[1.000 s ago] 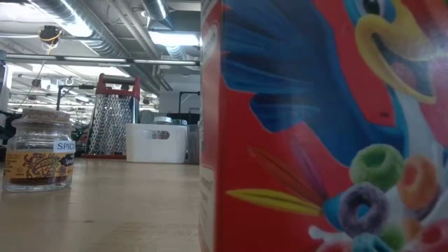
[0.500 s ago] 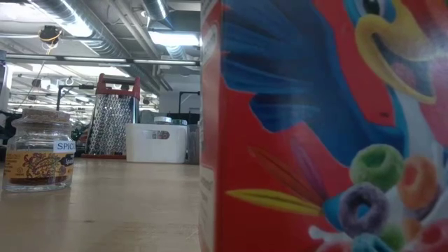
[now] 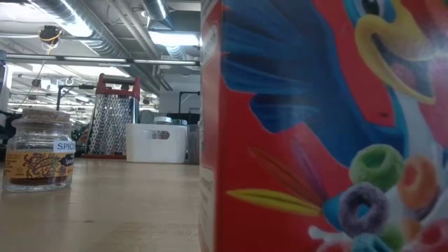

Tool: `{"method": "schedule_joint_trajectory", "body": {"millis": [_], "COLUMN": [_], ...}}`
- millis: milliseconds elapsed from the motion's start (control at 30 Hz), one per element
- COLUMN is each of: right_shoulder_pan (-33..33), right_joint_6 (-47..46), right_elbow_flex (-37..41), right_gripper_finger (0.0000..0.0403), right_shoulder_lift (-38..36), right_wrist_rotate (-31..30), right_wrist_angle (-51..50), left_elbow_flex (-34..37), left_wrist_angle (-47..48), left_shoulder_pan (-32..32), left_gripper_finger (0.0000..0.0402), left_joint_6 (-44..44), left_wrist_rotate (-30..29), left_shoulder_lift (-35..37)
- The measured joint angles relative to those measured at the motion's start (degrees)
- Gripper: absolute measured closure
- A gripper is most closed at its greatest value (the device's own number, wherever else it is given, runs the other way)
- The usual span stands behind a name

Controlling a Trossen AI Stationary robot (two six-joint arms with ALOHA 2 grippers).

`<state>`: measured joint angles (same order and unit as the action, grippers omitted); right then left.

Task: Pick & Place Kitchen Items
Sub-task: Put the black spice can into the left white bin

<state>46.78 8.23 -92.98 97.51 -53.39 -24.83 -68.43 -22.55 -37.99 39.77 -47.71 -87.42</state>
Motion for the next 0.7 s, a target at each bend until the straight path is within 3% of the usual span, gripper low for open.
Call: {"method": "schedule_joint_trajectory", "body": {"millis": [133, 267, 500, 700], "right_shoulder_pan": [-0.61, -2.43, -5.95, -7.29], "right_joint_6": [-4.58, -6.43, -8.97, -9.57], "right_elbow_flex": [0.02, 0.02, 0.01, 0.01], "right_gripper_finger": [0.0278, 0.0278, 0.0278, 0.0278], "right_shoulder_lift": [-0.31, -0.32, -0.33, -0.33], "right_wrist_rotate": [0.41, 1.52, 8.51, 10.14], "right_wrist_angle": [-3.17, -4.03, -5.76, -7.08], "left_elbow_flex": [-0.1, -5.88, -20.57, -28.95], "left_wrist_angle": [0.84, 15.17, 46.93, 54.38], "left_shoulder_pan": [-1.36, -0.29, 4.8, 7.06], "left_gripper_finger": [0.0184, 0.0185, 0.0185, 0.0185], "left_joint_6": [2.19, -12.45, -33.49, -34.72], "left_wrist_rotate": [-0.16, -1.53, 13.26, 18.2], "left_shoulder_lift": [1.42, 3.17, 0.59, -5.31]}}
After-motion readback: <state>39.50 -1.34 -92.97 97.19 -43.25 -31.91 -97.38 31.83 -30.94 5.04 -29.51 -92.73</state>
